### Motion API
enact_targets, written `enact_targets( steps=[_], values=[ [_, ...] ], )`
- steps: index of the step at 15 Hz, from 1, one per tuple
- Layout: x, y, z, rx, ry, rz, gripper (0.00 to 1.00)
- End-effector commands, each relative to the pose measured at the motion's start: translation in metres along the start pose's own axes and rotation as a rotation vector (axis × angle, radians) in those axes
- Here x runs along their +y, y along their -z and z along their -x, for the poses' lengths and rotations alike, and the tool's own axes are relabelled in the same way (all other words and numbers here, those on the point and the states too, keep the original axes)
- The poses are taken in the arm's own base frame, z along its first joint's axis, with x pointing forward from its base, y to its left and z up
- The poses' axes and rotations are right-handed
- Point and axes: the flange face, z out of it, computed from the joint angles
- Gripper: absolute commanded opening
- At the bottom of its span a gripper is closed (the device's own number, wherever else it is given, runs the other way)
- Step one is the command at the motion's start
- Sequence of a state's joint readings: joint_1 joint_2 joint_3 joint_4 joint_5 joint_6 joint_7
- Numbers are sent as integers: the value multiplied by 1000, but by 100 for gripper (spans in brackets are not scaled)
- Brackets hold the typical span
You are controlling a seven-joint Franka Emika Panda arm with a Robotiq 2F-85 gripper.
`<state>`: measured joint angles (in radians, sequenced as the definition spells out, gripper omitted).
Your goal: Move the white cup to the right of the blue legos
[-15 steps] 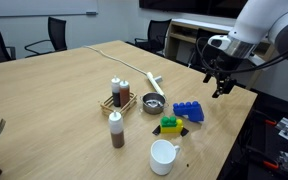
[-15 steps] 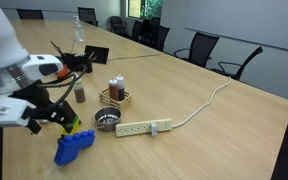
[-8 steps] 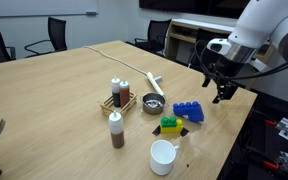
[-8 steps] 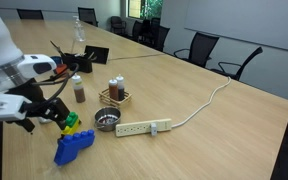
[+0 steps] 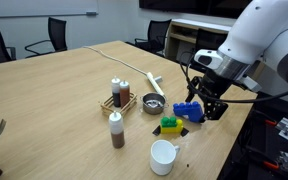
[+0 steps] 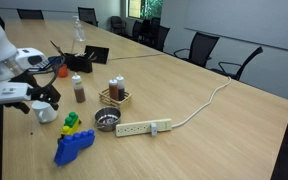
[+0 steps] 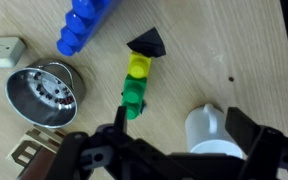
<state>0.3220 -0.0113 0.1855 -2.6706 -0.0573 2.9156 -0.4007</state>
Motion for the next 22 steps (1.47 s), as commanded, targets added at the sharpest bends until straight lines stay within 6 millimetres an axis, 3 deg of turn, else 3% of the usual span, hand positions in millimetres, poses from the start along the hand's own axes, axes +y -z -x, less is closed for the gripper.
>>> enact_targets(
  steps=[1, 4, 7, 14, 22],
  values=[
    [-6, -21, -31, 92, 50, -17, 100],
    [-31, -46, -60, 146, 117, -84, 100],
    [-44, -68, -71, 147, 224, -145, 100],
    [-11, -89, -55, 112, 359, -129, 100],
    [-32, -119, -44, 111, 360, -254, 100]
  ],
)
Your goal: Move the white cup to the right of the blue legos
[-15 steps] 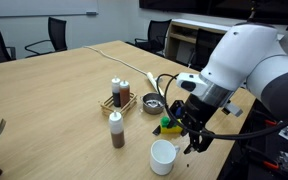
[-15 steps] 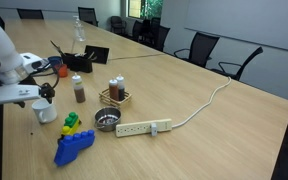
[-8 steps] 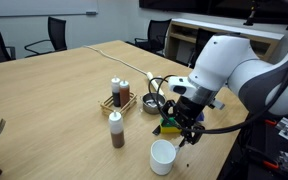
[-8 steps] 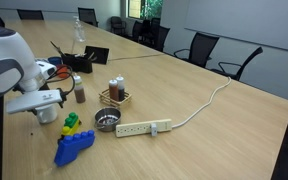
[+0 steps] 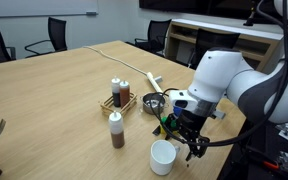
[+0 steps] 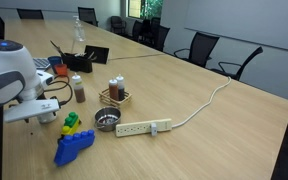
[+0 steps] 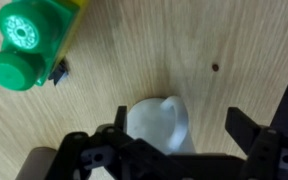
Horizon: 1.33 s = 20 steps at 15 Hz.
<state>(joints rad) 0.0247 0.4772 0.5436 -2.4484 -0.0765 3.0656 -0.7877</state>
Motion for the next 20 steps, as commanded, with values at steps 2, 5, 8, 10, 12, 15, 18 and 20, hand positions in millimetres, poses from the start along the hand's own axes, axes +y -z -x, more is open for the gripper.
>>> enact_targets(
  steps=[2, 5, 8, 10, 12, 15, 18, 20],
  values=[
    [8, -7, 6, 20, -11, -29, 98],
    [12, -10, 7, 52, -27, -29, 69],
    [13, -12, 8, 64, -41, -43, 46],
    [14, -12, 8, 70, -51, -47, 32],
    [16, -11, 10, 74, -58, -47, 19],
    [19, -9, 11, 86, -74, -45, 1],
    [23, -7, 15, 91, -93, -39, 3],
    [24, -6, 18, 92, -106, -34, 3]
  ],
)
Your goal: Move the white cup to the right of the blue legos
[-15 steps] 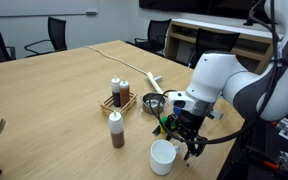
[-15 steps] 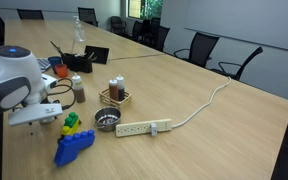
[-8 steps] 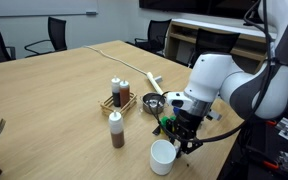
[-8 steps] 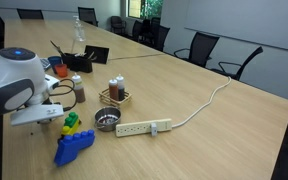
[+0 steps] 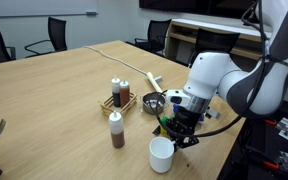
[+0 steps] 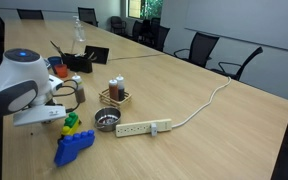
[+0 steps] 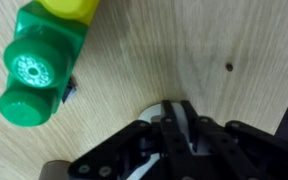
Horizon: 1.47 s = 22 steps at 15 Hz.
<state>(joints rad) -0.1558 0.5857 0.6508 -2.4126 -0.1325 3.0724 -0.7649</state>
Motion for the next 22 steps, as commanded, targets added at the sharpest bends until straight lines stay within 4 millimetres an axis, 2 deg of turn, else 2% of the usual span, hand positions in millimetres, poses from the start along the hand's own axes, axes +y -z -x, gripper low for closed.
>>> enact_targets(
  steps=[1, 4, 7, 9, 12, 15, 17, 20, 22],
  values=[
    [3, 7, 2, 34, -24, 17, 3],
    [12, 25, 4, 31, -41, 75, 3],
    [26, 57, 1, 70, -67, 156, 3],
    [39, 87, 0, 99, -112, 239, 3],
    [65, 139, 17, 130, -243, 389, 3],
    [89, 186, 55, 139, -392, 512, 3],
    [99, 213, 90, 133, -507, 580, 3],
    [107, 247, 160, 100, -672, 666, 3],
    [106, 260, 210, 65, -792, 687, 3]
  ],
)
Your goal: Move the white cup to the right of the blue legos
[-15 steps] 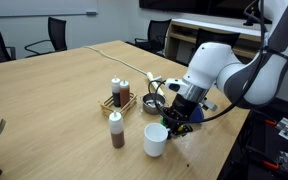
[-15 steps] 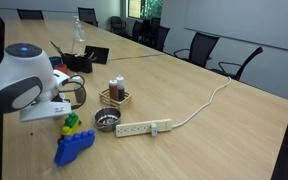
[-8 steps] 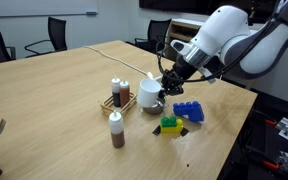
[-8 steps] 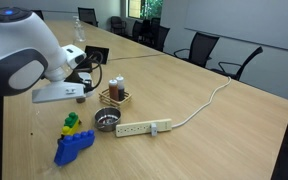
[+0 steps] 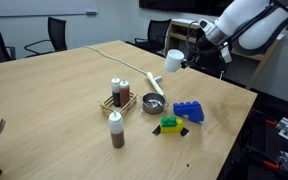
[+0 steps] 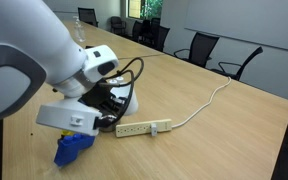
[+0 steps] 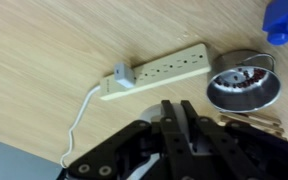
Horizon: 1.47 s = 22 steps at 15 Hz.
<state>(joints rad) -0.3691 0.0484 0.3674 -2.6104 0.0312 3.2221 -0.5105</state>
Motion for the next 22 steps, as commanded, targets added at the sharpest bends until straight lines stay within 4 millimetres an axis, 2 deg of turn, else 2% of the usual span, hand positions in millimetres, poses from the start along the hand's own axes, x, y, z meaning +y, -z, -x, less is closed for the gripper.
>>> enact_targets(
  steps=[1, 3, 6, 10, 14, 22],
  values=[
    [39, 14, 47, -52, -149, 67, 3],
    [49, 3, 72, -104, -204, 58, 3],
    [38, -21, 85, -171, -232, 4, 3],
    [18, -54, 85, -252, -222, -80, 3],
    [14, -77, 81, -314, -211, -127, 3],
    [16, -101, 78, -365, -219, -163, 4]
  ],
)
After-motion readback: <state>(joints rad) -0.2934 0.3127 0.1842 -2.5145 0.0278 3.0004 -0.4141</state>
